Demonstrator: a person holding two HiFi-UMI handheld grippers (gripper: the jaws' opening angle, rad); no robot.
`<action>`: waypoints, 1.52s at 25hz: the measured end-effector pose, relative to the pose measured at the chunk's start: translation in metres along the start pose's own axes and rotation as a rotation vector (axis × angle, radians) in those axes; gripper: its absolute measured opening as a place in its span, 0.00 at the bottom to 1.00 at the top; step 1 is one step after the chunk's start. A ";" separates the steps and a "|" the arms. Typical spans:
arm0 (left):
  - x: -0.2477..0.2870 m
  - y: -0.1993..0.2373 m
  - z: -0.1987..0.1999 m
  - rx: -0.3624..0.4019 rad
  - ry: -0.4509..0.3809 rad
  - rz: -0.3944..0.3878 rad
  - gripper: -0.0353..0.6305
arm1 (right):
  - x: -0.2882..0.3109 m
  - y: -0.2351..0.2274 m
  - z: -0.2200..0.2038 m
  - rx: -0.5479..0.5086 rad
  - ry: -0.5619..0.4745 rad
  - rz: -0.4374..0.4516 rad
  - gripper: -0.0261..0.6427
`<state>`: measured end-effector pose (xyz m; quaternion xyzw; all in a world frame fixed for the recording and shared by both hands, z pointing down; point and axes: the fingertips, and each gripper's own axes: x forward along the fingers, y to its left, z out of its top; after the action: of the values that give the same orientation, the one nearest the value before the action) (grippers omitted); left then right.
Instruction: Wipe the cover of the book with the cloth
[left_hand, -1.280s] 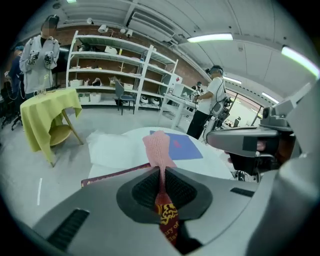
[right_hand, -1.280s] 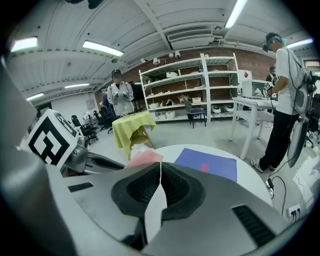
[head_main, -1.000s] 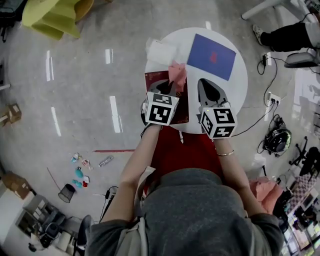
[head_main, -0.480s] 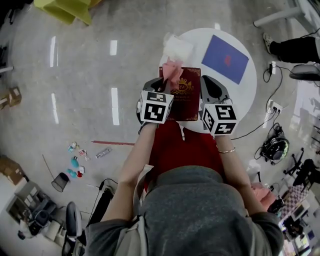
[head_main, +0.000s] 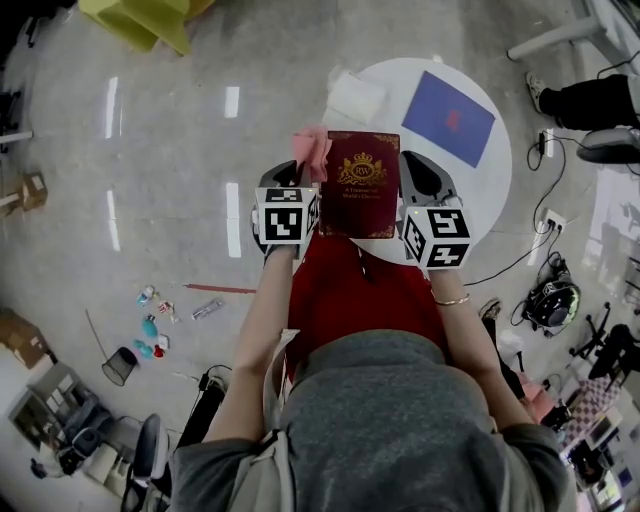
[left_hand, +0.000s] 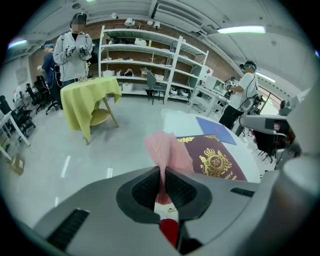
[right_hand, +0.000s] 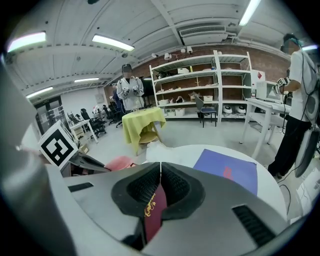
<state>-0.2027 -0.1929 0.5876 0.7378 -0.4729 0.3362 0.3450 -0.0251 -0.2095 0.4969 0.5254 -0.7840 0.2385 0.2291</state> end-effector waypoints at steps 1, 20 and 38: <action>-0.004 0.002 0.000 -0.002 -0.006 0.017 0.10 | -0.003 -0.002 0.000 0.001 -0.004 -0.002 0.08; -0.016 -0.162 0.033 0.061 -0.103 -0.207 0.10 | -0.077 -0.077 -0.037 0.069 -0.042 -0.101 0.08; -0.003 -0.113 -0.032 0.067 0.031 -0.129 0.10 | -0.039 -0.028 -0.049 -0.006 0.050 -0.006 0.08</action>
<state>-0.1039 -0.1292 0.5807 0.7725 -0.4077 0.3401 0.3483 0.0195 -0.1602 0.5154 0.5210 -0.7772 0.2483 0.2508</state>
